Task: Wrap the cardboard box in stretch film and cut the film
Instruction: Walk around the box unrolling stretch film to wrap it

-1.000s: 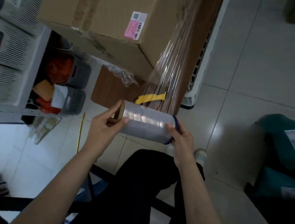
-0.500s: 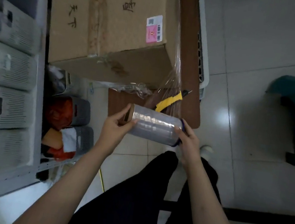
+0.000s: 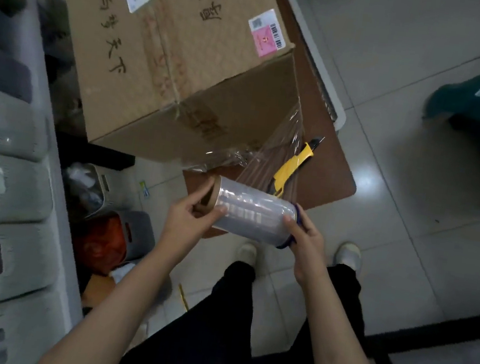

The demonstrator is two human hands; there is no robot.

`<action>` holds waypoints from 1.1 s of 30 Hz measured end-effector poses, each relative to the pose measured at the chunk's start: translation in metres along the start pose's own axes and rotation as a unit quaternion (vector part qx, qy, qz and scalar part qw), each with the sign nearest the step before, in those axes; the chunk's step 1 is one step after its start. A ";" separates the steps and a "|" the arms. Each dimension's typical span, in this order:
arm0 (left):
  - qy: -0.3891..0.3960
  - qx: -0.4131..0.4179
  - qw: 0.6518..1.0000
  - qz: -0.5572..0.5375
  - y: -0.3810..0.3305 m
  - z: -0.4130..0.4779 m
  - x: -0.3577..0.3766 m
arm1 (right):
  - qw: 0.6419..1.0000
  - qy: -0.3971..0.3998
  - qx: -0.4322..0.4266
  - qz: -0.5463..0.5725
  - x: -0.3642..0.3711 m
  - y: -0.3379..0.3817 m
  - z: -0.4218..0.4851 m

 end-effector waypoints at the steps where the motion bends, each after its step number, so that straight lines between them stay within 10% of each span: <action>1: 0.015 0.009 1.000 0.010 0.003 0.007 -0.008 | 1.000 -0.011 -0.006 0.018 0.007 -0.009 -0.002; 33: 0.232 0.200 0.920 0.245 0.006 0.152 -0.192 | 0.927 -0.143 -0.069 0.340 0.234 -0.197 -0.053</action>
Point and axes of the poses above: each hand's wrist, its own z-axis towards the middle knuckle, its own x-axis out of the palm, y = z × x, the point moved 6 cm from there along z, towards the middle knuckle, and after that the axes turned 7 degrees about -y, right-handed, at the moved point
